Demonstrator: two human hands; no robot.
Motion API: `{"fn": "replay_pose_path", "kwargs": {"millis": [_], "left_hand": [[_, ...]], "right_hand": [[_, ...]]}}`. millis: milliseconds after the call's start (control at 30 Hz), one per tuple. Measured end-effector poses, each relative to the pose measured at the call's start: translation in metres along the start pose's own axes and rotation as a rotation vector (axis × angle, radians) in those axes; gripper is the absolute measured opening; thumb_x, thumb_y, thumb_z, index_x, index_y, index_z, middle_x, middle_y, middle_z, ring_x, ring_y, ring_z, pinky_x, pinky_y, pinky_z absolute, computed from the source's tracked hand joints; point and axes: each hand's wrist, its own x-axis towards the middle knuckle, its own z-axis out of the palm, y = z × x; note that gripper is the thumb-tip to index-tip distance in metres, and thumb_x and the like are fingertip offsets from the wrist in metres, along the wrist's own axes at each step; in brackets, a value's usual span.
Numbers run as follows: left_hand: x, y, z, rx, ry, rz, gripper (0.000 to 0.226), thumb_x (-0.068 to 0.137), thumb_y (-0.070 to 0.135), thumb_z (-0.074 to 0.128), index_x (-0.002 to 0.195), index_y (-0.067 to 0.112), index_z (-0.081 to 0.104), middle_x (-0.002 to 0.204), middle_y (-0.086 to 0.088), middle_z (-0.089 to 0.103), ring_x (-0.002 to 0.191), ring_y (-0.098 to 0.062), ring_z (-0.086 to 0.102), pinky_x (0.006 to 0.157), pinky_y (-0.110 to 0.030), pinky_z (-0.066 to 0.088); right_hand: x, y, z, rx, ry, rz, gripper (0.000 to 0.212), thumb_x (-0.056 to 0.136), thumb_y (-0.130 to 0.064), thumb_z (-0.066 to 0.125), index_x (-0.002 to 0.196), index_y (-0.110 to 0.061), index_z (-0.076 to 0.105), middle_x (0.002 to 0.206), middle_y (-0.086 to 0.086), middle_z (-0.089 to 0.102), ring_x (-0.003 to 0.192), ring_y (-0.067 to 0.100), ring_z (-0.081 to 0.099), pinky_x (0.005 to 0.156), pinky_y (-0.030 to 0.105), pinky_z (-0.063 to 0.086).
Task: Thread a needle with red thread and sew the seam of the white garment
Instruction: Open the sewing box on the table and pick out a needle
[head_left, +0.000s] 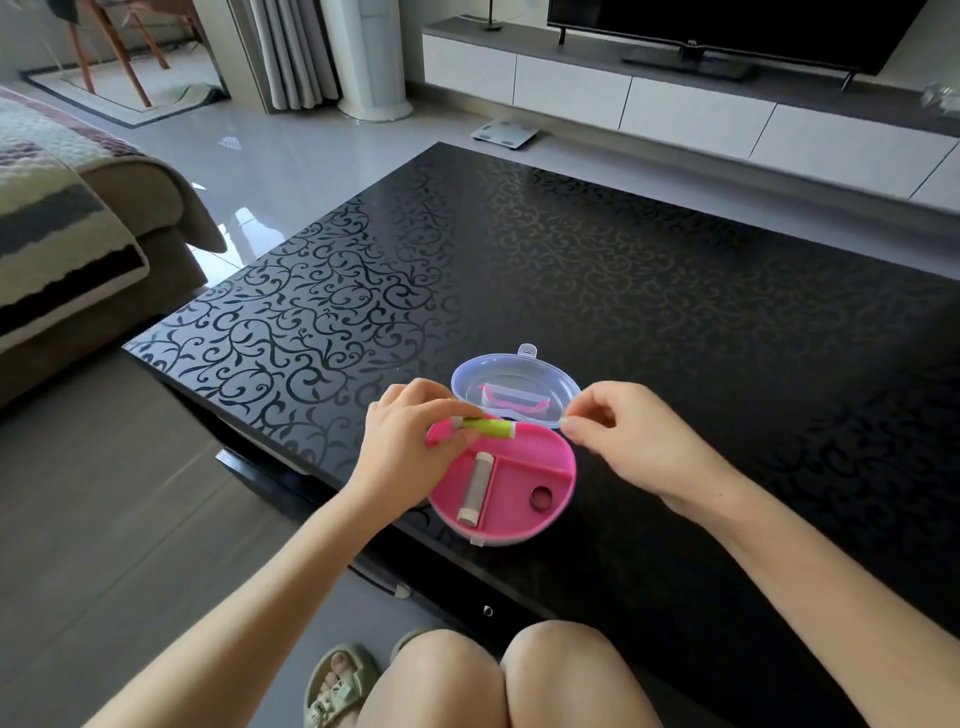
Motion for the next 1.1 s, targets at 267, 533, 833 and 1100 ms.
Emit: {"fn": "replay_pose_path", "kwargs": {"millis": [267, 533, 833, 1100], "left_hand": [[0.0, 0.016, -0.026, -0.062, -0.221, -0.108, 0.066, 0.06, 0.073, 0.051, 0.12, 0.046, 0.058, 0.123, 0.018, 0.044, 0.126, -0.01, 0.034, 0.105, -0.03, 0.025], [-0.039, 0.003, -0.022, -0.022, -0.436, 0.041, 0.092, 0.044, 0.072, 0.067, 0.119, 0.08, 0.015, 0.138, 0.026, 0.018, 0.126, 0.003, 0.031, 0.101, -0.011, 0.033], [0.025, -0.005, -0.006, -0.125, -0.269, -0.067, 0.08, 0.04, 0.073, 0.077, 0.114, 0.067, 0.046, 0.142, 0.008, 0.032, 0.135, -0.021, 0.031, 0.098, -0.043, 0.05], [0.093, -0.021, 0.005, -0.11, -0.223, -0.206, 0.076, 0.062, 0.028, 0.09, 0.126, 0.042, 0.052, 0.146, -0.006, 0.025, 0.132, -0.022, 0.03, 0.104, -0.025, 0.031]], "right_hand": [[-0.022, 0.031, -0.008, 0.287, 0.108, 0.215, 0.015, 0.091, -0.008, 0.06, 0.079, -0.014, 0.067, 0.074, 0.0, 0.064, 0.066, 0.004, 0.058, 0.056, 0.015, 0.044], [-0.016, 0.026, 0.029, 0.716, -0.044, 0.389, 0.009, 0.095, -0.01, 0.056, 0.087, -0.008, 0.061, 0.082, 0.006, 0.066, 0.079, 0.018, 0.064, 0.085, 0.034, 0.052], [0.018, 0.023, 0.033, 0.722, 0.221, 0.298, 0.012, 0.092, -0.009, 0.06, 0.081, -0.013, 0.062, 0.076, 0.002, 0.061, 0.077, 0.013, 0.058, 0.078, 0.029, 0.052], [-0.044, 0.078, 0.006, -0.271, 0.202, 0.103, 0.008, 0.088, -0.022, 0.065, 0.089, -0.02, 0.073, 0.087, -0.009, 0.068, 0.084, 0.008, 0.061, 0.072, 0.021, 0.043]]}}
